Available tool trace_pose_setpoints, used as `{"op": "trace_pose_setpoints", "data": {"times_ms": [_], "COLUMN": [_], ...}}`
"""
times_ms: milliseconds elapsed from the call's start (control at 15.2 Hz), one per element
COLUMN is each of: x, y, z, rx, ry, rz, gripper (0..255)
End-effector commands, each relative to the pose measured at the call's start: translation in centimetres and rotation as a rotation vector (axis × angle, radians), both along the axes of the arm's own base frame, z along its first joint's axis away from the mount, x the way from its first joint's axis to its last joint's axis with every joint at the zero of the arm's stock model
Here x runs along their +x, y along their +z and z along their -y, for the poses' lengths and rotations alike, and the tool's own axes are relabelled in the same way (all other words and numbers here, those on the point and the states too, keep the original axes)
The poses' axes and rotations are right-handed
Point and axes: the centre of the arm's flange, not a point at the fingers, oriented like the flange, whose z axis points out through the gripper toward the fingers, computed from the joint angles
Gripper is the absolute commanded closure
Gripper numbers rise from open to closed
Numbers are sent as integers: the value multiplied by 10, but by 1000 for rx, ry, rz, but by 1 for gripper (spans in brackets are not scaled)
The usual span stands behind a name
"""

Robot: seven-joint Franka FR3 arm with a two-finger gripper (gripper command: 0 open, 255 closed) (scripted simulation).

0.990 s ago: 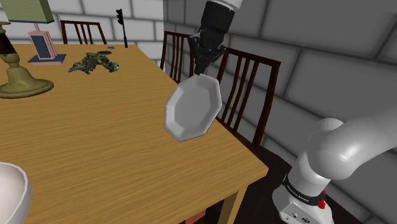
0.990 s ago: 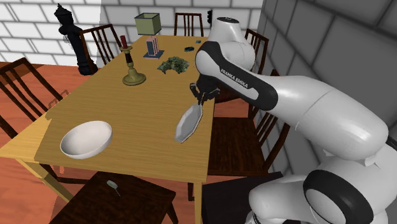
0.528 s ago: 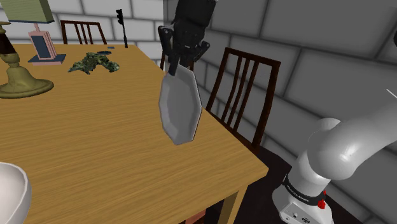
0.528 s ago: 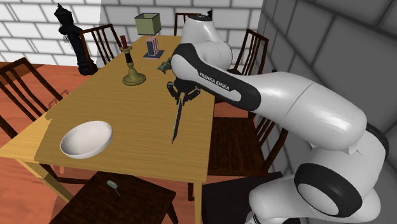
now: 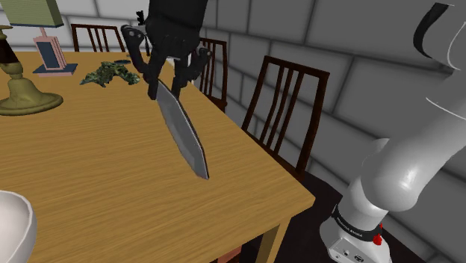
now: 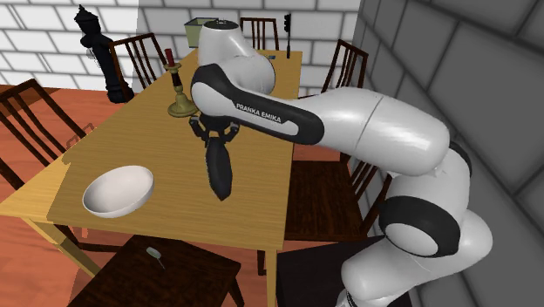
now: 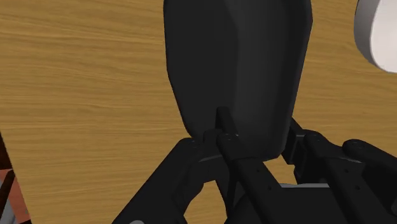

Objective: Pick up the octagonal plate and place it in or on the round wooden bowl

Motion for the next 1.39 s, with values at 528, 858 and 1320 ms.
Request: {"op": "trace_pose_setpoints", "data": {"times_ms": [528,858,1320], "x": [-10,-14,-14], "y": [2,5,-32], "z": [-135,-207,-207], "rx": [1,1,1], "ry": [0,0,0], "rz": [-5,-5,-5], "gripper": [255,255,255]}}
